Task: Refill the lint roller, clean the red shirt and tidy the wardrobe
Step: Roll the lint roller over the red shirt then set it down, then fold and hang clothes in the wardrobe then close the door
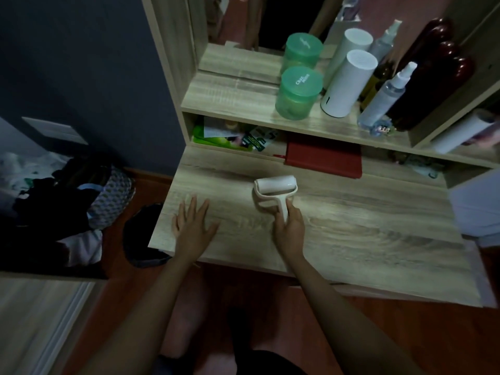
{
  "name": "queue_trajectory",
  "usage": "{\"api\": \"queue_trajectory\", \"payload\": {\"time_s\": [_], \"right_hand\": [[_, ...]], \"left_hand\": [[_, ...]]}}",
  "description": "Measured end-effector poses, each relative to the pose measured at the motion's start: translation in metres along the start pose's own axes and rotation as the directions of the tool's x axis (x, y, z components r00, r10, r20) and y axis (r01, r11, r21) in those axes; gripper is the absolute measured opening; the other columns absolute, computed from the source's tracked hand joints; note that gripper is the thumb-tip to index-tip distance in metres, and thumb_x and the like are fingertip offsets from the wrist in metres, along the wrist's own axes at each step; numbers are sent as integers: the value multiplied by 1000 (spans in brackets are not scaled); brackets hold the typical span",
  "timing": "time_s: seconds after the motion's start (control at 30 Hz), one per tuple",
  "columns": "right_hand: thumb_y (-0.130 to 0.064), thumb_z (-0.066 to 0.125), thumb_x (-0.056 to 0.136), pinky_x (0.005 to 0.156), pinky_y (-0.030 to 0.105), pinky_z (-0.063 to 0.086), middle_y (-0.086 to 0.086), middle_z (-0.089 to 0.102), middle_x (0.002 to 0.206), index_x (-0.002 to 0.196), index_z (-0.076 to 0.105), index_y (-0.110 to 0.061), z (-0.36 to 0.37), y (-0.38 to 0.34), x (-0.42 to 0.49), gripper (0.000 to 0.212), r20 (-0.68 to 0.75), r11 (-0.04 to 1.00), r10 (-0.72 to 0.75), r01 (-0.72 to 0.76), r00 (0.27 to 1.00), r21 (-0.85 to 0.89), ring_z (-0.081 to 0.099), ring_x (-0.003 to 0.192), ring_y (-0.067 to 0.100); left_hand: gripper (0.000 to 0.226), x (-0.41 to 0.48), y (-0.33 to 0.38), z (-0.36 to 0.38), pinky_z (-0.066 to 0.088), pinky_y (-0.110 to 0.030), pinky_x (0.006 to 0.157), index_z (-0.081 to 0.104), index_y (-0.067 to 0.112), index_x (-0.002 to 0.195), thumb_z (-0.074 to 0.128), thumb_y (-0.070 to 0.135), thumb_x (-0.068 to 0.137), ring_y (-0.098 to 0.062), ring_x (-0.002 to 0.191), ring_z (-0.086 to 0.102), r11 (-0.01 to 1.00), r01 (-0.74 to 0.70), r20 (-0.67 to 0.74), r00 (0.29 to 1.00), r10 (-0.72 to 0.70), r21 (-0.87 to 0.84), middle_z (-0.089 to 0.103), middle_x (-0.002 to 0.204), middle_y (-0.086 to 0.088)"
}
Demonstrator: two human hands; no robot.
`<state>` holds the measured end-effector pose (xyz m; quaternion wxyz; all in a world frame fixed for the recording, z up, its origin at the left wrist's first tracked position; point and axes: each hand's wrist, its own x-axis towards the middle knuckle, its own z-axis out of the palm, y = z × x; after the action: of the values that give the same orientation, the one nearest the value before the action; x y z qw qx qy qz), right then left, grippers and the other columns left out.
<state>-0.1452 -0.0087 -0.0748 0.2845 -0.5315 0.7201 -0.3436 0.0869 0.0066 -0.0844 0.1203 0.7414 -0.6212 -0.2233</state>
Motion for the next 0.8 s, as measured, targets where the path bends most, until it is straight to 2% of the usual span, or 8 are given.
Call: {"api": "queue_trajectory", "payload": {"time_s": [0.13, 0.23, 0.3, 0.37, 0.43, 0.53, 0.67, 0.8], "right_hand": [[-17, 51, 92, 100, 35, 36, 17, 54, 132, 136, 44, -3, 3, -1, 0, 47, 26, 999, -27, 28, 999, -43, 48, 120, 31], [-20, 52, 94, 103, 29, 32, 17, 51, 135, 137, 42, -2, 1, -5, 1, 49, 35, 999, -39, 40, 999, -33, 46, 124, 29], [-25, 53, 94, 109, 29, 30, 16, 45, 141, 138, 42, -2, -2, -9, -2, 51, 0, 998, -50, 50, 999, -35, 40, 131, 26], [-29, 51, 95, 114, 36, 29, 14, 37, 148, 140, 39, -3, -5, -19, -9, 53, -44, 995, -81, 78, 996, -55, 33, 138, 24], [-26, 52, 95, 113, 38, 29, 12, 37, 149, 141, 39, -5, -3, -35, -15, 52, -55, 993, -116, 115, 992, -19, 33, 138, 23], [-24, 53, 94, 110, 37, 35, 10, 47, 142, 135, 47, -7, 11, -73, -22, 45, -31, 973, -215, 217, 976, 84, 41, 133, 23], [-22, 53, 94, 108, 28, 33, 7, 55, 134, 127, 55, -9, 42, -144, -38, 35, 41, 914, -371, 357, 928, 191, 46, 128, 19], [-23, 50, 93, 108, 35, 38, 8, 55, 132, 124, 58, -10, 88, -234, -70, 34, 112, 813, -524, 456, 844, 361, 48, 126, 18]], "left_hand": [[67, 0, -2, -3, -4, -49, 116, 22, 34, 151, 50, 51, 93, -25, 149, -11, 999, -4, 41, 999, 6, -39, -1, 163, 3], [67, 1, -6, -9, -5, -47, 116, 21, 32, 152, 51, 49, 94, -23, 148, -13, 997, -28, 91, 995, 34, -68, -3, 163, 4], [66, 3, -11, -14, -1, -47, 117, 25, 29, 151, 54, 45, 94, -22, 149, -10, 995, -38, 116, 992, 48, -88, 2, 163, 4], [61, 5, -17, -21, 12, -47, 118, 34, 23, 149, 57, 35, 94, -24, 150, 4, 986, -53, 118, 990, 72, -161, 13, 162, 0], [51, 2, -23, -33, 27, -47, 116, 43, 14, 144, 56, 23, 96, -28, 145, 25, 957, -58, 58, 995, 78, -285, 29, 157, -9], [41, -11, -33, -65, 38, -41, 109, 51, 5, 136, 56, 11, 95, -30, 132, 46, 903, -69, -80, 996, 39, -423, 49, 143, -14], [36, -48, -65, -131, 44, -25, 96, 57, 15, 133, 55, 19, 97, -15, 119, 56, 910, -76, -267, 963, -39, -407, 59, 133, 0], [27, -100, -120, -208, 49, -27, 82, 64, 23, 122, 56, 18, 96, -24, 100, 68, 899, -34, -450, 873, -186, -437, 71, 109, -7]]}}
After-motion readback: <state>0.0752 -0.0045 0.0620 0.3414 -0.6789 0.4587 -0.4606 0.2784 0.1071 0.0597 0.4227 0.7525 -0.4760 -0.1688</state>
